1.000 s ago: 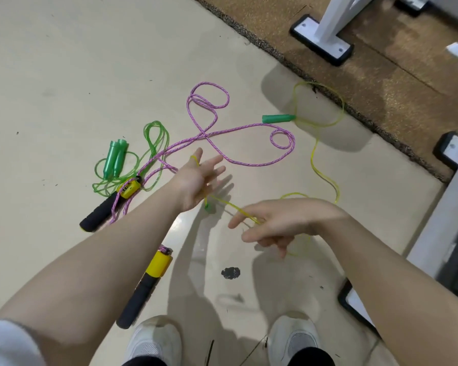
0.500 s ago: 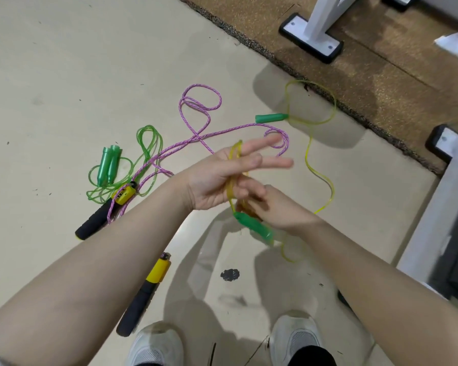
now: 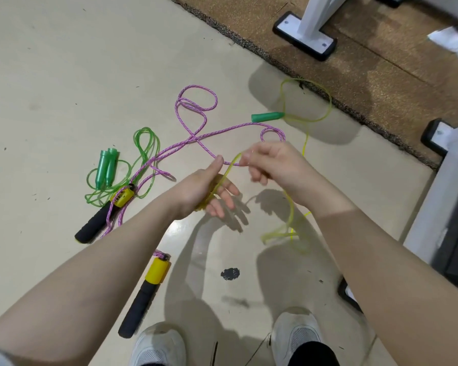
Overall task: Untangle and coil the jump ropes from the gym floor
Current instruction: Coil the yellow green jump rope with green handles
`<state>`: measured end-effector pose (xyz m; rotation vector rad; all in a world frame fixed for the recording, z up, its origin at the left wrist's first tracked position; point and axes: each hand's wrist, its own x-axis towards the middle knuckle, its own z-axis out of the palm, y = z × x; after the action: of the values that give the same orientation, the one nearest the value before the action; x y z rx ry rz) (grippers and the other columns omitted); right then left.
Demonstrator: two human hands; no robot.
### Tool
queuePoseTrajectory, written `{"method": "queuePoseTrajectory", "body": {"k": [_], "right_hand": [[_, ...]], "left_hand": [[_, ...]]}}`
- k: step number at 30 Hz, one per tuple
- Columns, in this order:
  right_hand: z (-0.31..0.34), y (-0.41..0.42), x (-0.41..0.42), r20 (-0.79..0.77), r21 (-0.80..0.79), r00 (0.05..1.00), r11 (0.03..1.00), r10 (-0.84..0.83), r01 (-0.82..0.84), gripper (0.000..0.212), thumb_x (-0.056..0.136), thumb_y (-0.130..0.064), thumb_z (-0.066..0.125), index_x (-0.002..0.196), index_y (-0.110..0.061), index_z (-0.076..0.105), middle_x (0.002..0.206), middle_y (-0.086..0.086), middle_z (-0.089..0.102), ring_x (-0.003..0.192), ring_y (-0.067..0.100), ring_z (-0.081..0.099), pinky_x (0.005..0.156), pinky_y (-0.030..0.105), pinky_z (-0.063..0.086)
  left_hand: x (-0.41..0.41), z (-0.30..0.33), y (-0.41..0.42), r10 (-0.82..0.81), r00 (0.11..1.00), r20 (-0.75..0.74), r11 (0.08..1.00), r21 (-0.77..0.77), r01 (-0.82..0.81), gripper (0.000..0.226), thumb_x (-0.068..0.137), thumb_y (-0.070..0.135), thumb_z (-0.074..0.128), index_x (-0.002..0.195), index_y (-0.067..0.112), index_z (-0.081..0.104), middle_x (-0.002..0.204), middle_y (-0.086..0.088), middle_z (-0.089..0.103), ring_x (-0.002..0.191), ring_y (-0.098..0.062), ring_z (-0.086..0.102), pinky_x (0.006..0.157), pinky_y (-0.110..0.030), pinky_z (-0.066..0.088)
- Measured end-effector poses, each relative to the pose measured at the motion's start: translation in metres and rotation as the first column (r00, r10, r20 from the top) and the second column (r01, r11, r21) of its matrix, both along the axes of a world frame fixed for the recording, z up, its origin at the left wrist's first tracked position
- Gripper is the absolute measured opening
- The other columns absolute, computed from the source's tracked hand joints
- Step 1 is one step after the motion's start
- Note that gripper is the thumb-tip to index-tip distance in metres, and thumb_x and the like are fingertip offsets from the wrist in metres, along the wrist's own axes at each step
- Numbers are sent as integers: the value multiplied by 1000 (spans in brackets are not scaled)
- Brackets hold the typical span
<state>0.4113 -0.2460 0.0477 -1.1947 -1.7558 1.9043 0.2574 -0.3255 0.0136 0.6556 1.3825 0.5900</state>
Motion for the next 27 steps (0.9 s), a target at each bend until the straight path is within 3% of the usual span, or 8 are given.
{"method": "queuePoseTrajectory", "body": {"k": [4,7,10,12,15,18,23,27], "right_hand": [[-28,6,3,47,114,942,939,-331,324,27,93,-16,53,68,-19,59,50,-5,41,47,10,37,53,23,34],[-41,-12,7,196,156,969,981,-147,118,37,95,-24,48,59,-23,55,47,-7,44,40,7,38,48,24,34],[-45,-33,9,324,53,936,986,134,-159,28,95,-28,44,71,-22,57,53,-2,51,40,8,45,50,25,39],[-42,-39,9,427,-80,840,939,334,-333,31,97,-36,37,75,-23,55,54,2,55,41,17,47,54,33,45],[-28,-43,5,501,-202,624,782,600,-590,36,98,-38,31,74,-19,50,52,1,57,43,20,42,60,34,45],[-7,-39,-1,364,-246,619,712,696,-657,32,96,-29,43,100,-2,59,48,-4,50,47,19,39,52,26,37],[19,-10,-5,-17,-176,941,926,337,-334,28,97,-19,45,79,-8,64,38,-12,32,36,3,27,43,16,33],[10,13,1,-47,-88,986,984,-160,155,34,98,-23,46,67,-12,55,39,-11,31,35,2,29,48,17,38]], "left_hand": [[12,15,7,-64,953,295,994,104,34,88,84,69,11,60,6,67,31,-3,39,23,-9,20,36,-17,26],[24,26,11,-12,908,418,964,245,-100,63,83,64,47,59,11,71,31,1,39,24,-6,26,35,-13,29],[22,29,15,47,830,556,934,269,-233,63,56,53,75,104,13,69,77,-3,71,49,-10,62,47,-13,48],[17,19,19,190,828,527,914,213,-345,81,61,37,72,133,10,46,106,-2,70,74,-17,71,61,-19,56],[14,3,20,477,781,403,800,168,-576,69,86,12,59,144,4,22,112,-7,63,91,-24,67,82,-27,56],[7,-13,16,664,732,154,686,264,-678,26,99,15,46,121,1,45,86,-8,63,74,-13,67,74,-24,56],[6,-9,5,438,877,-196,898,135,-418,65,99,48,25,79,-1,62,56,-8,58,38,-12,54,38,-16,39],[13,-4,5,33,991,127,998,-55,-26,100,83,74,-1,62,-1,62,43,-8,48,26,-13,30,37,-20,14]]}}
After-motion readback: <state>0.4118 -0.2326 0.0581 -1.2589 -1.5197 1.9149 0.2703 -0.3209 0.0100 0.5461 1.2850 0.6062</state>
